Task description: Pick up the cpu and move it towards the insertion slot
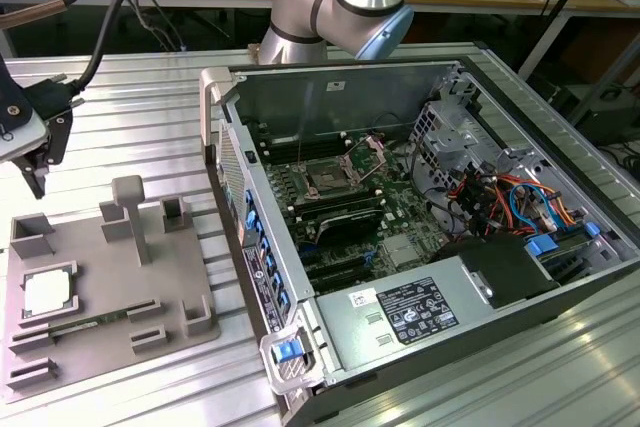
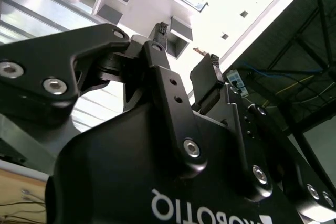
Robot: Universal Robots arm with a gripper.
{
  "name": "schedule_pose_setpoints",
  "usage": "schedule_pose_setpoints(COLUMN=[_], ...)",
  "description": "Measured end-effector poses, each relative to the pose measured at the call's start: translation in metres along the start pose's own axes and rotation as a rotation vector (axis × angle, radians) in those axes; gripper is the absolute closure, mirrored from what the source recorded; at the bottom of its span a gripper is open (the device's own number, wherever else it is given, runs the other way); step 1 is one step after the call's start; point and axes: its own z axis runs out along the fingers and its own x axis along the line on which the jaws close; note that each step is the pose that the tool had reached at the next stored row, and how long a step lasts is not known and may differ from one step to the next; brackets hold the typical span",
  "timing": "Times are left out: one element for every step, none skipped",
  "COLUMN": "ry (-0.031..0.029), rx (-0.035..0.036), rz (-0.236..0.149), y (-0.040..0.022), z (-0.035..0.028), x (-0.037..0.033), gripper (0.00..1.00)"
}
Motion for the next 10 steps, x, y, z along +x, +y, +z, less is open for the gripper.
schedule_pose_setpoints(ry=[-0.0001,-0.0001,0.0003,0.0005,0.0012,0.0016,0.0019,0.0023,0.0029,0.0033], rx=[-0.0001,-0.0002,0.0,-0.0001,0.0,0.0,0.0,-0.0001,-0.0001,-0.0005], rz=[-0.005,-0.01,-0.017,-0.024,-0.042,-0.05,-0.059,-0.071,-0.083,-0.095], y=[-0.0007,-0.001,-0.001,-0.0012,-0.0016,-0.0019,-0.0024,-0.0029,-0.0042,-0.0061], z=[0.0011,0.0024,0.0036,0.0047,0.0068,0.0079,0.0094,0.0122,0.0155,0.0196], x=[0.0005,0.0007,0.0007,0.0007,0.0007,0.0007,0.0007,0.0009,0.0012,0.0025], gripper=[0.53,0.53,0.53,0.53,0.53,0.52,0.52,0.46,0.46,0.46])
